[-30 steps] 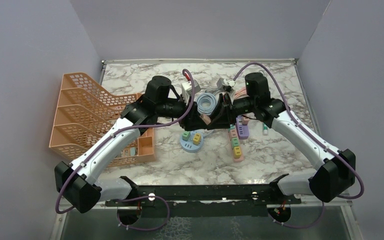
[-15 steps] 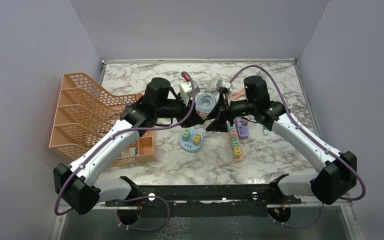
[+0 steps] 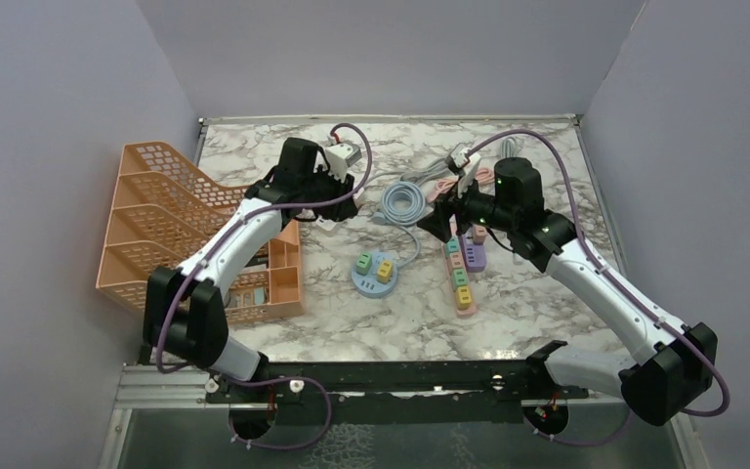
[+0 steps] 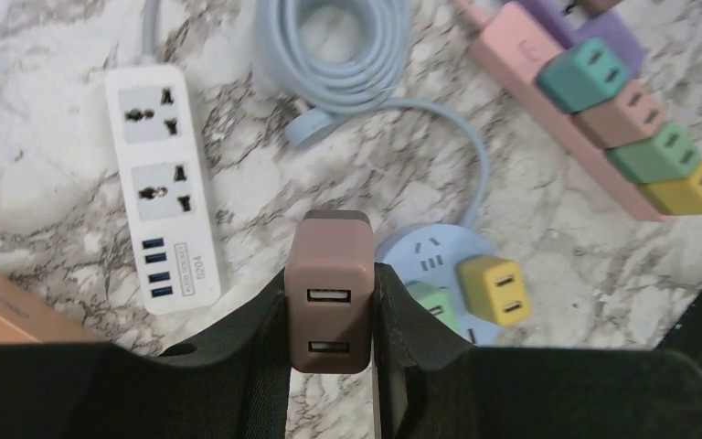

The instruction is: Insert the plug

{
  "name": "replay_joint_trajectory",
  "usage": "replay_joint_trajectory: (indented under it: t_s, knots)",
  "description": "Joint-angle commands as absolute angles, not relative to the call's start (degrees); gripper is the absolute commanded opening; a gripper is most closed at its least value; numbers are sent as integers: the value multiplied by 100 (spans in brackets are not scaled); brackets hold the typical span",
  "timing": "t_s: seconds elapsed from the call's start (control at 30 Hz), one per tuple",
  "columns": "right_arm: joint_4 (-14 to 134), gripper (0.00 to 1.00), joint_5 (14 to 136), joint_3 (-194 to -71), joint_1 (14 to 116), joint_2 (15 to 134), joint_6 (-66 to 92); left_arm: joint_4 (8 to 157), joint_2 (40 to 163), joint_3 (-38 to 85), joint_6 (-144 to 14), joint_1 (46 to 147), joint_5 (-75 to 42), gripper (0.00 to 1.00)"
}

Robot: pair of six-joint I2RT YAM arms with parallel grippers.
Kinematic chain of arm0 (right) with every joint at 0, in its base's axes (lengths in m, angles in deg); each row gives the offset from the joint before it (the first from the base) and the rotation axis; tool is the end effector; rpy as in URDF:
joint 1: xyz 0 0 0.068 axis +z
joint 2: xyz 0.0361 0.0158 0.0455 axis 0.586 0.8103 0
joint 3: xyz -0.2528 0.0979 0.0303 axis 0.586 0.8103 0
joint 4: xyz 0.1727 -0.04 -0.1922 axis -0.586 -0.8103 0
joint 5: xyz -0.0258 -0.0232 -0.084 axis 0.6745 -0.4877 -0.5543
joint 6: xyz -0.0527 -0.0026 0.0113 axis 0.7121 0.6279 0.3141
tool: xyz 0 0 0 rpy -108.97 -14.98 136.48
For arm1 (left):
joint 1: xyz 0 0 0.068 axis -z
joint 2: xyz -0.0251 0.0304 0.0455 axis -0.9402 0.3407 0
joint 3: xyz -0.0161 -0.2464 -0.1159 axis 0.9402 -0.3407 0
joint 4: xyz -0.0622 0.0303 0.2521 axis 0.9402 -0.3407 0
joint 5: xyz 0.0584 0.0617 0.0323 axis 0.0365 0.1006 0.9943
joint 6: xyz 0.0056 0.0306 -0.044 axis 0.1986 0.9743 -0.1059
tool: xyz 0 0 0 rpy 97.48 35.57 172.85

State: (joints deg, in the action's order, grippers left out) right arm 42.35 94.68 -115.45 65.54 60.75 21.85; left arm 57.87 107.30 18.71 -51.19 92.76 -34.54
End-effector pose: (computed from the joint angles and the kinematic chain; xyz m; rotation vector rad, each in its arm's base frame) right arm 0.2215 0.1447 0.3319 -0.8478 1.8880 0.7773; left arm 0.2863 -0.1366 0.3097 0.7260 2.1049 -0.7035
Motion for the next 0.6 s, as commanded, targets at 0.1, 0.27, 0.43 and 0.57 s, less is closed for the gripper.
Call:
replay_joint_trajectory:
  t_s: [0.1, 0.27, 0.43, 0.57]
  knots:
    - [4558, 63, 8716, -11389, 6584, 5792, 2095, 5689, 11913, 2547, -4454, 8854, -3077, 0]
    - [4533, 63, 8646, -11436, 6584, 5785, 1985, 5510, 12603, 3019, -4157, 8750, -2759, 0]
    - [4507, 63, 8375, -11436, 6584, 5737, 1780, 5454, 13009, 3301, -4031, 8744, -2489, 0]
    - [4428, 62, 7781, -11374, 6584, 5668, 1606, 5436, 13238, 3381, -4119, 8748, -2472, 0]
